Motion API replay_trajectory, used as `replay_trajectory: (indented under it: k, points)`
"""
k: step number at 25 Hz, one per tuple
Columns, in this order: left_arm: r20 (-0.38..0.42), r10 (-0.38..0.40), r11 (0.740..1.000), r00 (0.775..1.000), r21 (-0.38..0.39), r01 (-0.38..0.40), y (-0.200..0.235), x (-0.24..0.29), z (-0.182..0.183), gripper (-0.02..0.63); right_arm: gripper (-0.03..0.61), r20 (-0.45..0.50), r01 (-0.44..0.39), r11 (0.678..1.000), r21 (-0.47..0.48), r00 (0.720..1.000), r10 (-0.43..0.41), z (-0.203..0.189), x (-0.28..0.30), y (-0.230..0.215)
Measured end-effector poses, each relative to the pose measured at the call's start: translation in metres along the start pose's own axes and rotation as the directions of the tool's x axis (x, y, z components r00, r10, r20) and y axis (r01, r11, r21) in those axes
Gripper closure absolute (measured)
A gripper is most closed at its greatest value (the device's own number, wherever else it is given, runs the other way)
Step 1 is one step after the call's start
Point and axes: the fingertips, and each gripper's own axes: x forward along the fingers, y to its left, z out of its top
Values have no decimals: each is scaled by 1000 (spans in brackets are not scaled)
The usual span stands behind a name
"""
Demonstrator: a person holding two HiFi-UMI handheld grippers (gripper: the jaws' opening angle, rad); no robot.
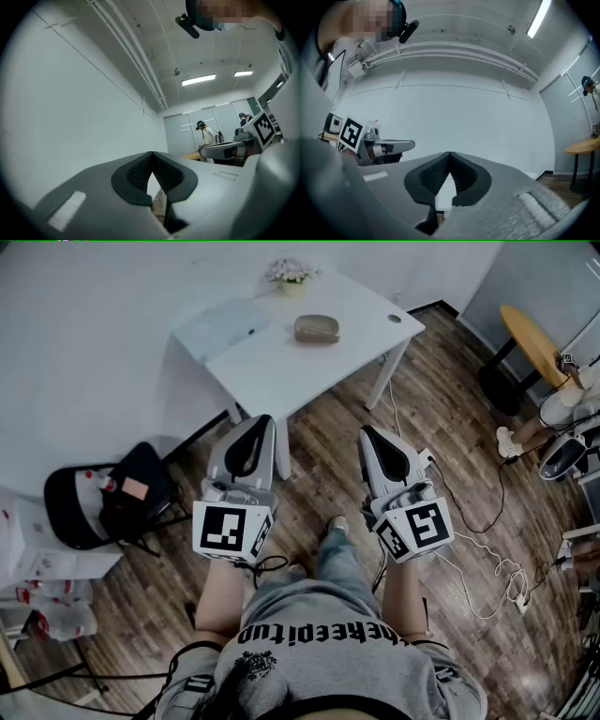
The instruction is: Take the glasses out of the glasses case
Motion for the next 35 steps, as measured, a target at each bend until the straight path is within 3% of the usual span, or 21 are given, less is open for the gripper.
replay_trajectory:
  k: [16, 35]
  points:
    - [-21, 28, 1000, 999, 1, -28, 5, 31, -11, 594, 577, -7, -28, 999, 16, 1000, 28, -8, 26, -26]
    - [-12, 94, 996, 996, 2, -94, 8, 152, -35, 594, 577, -1, -48, 998, 36, 999, 48, -17, 91, -158]
